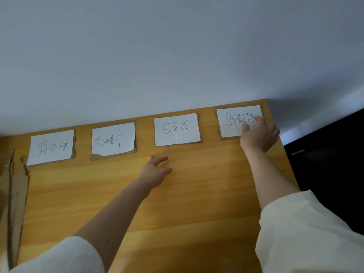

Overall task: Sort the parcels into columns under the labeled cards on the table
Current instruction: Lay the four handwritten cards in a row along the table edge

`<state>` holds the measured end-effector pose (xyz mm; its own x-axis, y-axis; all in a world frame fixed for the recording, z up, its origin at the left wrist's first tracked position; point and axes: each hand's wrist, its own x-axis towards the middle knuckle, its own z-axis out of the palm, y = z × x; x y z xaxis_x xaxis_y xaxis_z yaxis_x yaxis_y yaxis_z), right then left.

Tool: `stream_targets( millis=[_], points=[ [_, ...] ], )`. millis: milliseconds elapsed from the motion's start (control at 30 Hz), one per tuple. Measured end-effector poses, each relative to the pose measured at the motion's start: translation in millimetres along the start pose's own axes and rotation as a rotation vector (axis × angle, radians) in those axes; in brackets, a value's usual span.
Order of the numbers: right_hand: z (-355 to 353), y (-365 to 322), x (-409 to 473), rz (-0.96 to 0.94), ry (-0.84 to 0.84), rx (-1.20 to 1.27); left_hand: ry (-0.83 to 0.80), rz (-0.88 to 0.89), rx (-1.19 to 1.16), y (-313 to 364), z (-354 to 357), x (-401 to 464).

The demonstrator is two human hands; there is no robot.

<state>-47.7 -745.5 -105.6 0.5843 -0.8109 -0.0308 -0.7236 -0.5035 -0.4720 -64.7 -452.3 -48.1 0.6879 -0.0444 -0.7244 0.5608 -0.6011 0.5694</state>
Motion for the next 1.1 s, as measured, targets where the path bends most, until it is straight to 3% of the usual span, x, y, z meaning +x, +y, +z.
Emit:
stream_targets(
  millis=[100, 367, 600, 867, 1100],
  points=[
    [5, 1, -8, -0.121, -0.076, -0.102, -0.014, -0.001, 0.025, 0, -4, 1],
    [4, -2, -9, -0.116, -0.148, -0.136, -0.034, 0.007, 0.004, 0, -11, 2],
    [-10, -33, -56, -0.266, -0.091, 0.051, 0.022, 0.02, -0.135, -21, -29, -10],
    [-11, -84, -178, -0.516, -0.515, 0.192, 0.08, -0.024, -0.315, -86, -73, -51],
    [0, -119, -287, -0.556, -0.827, 0.161, 0.358, -0.101, -0.449, -165, -130, -93]
  ],
)
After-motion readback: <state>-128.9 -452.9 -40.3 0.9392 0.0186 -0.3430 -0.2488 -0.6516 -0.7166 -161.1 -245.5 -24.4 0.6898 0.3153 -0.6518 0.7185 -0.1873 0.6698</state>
